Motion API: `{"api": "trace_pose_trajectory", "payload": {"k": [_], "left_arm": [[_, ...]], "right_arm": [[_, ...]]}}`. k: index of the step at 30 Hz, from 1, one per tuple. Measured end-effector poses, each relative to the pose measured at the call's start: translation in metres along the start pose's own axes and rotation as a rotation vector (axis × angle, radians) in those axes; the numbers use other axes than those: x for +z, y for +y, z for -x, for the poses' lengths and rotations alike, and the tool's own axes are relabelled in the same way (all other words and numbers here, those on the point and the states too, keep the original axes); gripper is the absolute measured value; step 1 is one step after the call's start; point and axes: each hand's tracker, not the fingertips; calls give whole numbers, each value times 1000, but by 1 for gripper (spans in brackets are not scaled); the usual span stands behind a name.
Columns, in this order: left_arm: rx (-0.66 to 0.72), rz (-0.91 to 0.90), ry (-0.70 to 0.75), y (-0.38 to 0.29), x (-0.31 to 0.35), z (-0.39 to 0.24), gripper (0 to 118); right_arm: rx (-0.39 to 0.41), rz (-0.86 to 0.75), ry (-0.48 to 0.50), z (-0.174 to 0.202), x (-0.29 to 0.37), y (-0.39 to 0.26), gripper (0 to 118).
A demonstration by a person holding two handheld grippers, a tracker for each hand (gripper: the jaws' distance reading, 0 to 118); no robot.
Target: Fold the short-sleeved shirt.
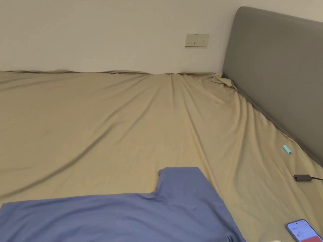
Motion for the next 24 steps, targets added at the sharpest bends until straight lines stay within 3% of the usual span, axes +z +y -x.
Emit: {"api": "trace_pose_trajectory", "payload": {"k": [3, 10, 11, 12, 13, 14, 15, 17, 18, 20, 24], "left_arm": [[-6, -2, 14, -1, -1, 4, 4], [2, 20, 39, -1, -12, 14, 4], [-20, 9, 57, -3, -14, 12, 13], [-68, -5, 119, -3, -15, 8, 52], [-105, 4, 171, -2, -17, 4, 116], [-134, 2, 200, -1, -16, 0, 118], [-158, -103, 160, 3, 19, -21, 117], [-170, -149, 143, 15, 51, -43, 117], [-169, -157, 131, 22, 64, -54, 117], [-172, -186, 93, 16, 21, -41, 118], [-181, -215, 49, 22, 20, -81, 118]], "right_arm": [[8, 12, -8, -3, -6, -1, 4], [-62, 33, 13, -18, -20, -3, 4], [-66, 37, 13, -18, -23, -3, 4], [-72, 42, 14, -18, -25, -1, 6], [-63, 47, 8, -17, -24, 0, 37], [-14, 41, -38, -15, -21, 3, 87], [25, 10, -97, -12, -14, 5, 118], [55, -182, -96, -8, 9, 13, 114], [20, -224, -94, -7, 27, 20, 115], [-58, -306, -79, -3, 46, 35, 118], [-123, -494, -13, 19, 63, 67, 116]]}}
